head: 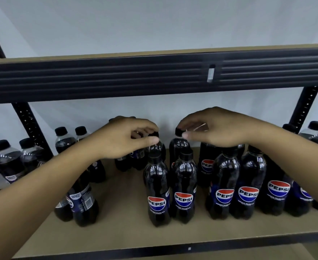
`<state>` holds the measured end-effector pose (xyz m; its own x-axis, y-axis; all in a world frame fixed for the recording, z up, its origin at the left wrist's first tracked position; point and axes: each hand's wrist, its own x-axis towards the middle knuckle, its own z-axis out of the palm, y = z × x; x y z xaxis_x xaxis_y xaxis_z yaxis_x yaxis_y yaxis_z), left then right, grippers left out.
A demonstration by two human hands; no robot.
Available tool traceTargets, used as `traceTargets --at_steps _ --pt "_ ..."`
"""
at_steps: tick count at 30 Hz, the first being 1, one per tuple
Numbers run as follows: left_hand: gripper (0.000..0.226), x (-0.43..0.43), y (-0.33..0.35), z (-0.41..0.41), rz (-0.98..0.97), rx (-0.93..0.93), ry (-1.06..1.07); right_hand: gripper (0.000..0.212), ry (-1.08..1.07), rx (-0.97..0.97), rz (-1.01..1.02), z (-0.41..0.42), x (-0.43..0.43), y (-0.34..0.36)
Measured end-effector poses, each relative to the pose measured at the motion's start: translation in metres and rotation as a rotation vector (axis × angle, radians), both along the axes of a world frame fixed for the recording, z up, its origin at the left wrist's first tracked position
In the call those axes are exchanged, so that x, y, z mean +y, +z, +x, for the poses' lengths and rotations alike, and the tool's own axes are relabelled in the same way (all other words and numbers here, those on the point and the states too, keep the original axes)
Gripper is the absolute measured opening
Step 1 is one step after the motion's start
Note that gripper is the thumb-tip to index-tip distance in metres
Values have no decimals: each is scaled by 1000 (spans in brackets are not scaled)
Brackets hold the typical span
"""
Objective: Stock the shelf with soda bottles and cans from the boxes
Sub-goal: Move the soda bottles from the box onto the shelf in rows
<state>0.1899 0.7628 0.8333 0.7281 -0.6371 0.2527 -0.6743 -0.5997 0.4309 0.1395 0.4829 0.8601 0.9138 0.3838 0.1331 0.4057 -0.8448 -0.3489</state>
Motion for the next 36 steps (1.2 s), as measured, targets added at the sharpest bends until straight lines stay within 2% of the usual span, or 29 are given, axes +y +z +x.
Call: traceTargets --at_steps 2,5,7,11,15,20,23,26,30,33,36 --pt "48 1 -3 -13 -7 75 -44 45 42 70 -32 -9 4 -4" --pt "56 0 -11 -22 111 117 -55 57 79 110 -133 -14 11 -13" --pt "56 -1 -17 -24 151 107 -43 51 84 90 -185 -15 14 -18" --pt "45 -5 -28 -27 34 143 -30 33 78 30 -155 -17 15 -22" --pt "50 -11 -29 -31 28 119 17 33 63 27 -148 -19 14 -21" --pt "44 -11 -27 -35 -7 142 -6 36 68 38 -160 -20 14 -19" --pt "53 -5 -24 -34 30 121 2 36 53 69 -94 -21 12 -11" --pt "54 0 -13 -31 -42 161 15 35 -21 -26 -56 -16 8 -1" --pt "33 -5 3 -15 -121 -20 110 50 -162 -54 -75 2 7 0" --pt "35 -15 3 8 -27 -121 160 63 -192 34 -106 20 15 -7" --pt "49 -25 -5 28 190 -65 149 63 -226 105 -147 34 25 -14"
